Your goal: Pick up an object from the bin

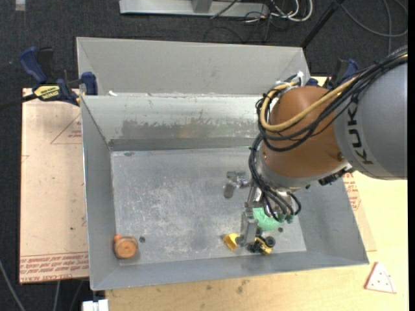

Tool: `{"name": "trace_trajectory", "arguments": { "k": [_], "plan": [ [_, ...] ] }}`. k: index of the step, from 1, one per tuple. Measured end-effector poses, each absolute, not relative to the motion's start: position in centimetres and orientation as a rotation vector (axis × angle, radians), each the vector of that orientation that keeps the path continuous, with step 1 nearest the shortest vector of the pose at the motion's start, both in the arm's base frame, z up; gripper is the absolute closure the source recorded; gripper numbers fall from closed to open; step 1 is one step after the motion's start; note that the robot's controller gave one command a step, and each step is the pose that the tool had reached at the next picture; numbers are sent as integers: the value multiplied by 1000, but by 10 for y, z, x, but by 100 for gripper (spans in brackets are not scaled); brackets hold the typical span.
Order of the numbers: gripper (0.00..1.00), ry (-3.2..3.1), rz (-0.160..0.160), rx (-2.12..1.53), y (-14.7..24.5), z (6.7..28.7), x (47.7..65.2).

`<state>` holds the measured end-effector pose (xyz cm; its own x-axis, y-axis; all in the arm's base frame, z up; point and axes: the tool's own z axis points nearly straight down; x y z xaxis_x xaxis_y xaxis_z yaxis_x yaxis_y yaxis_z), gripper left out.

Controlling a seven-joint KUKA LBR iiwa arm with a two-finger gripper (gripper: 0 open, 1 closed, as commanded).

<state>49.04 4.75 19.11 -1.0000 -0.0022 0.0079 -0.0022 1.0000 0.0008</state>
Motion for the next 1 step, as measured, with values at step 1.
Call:
{"name": "trace_trajectory", "arguments": {
  "k": [1],
  "plan": [
    [0, -3142, -2, 1, 47, 195, 492]
  ]
}}
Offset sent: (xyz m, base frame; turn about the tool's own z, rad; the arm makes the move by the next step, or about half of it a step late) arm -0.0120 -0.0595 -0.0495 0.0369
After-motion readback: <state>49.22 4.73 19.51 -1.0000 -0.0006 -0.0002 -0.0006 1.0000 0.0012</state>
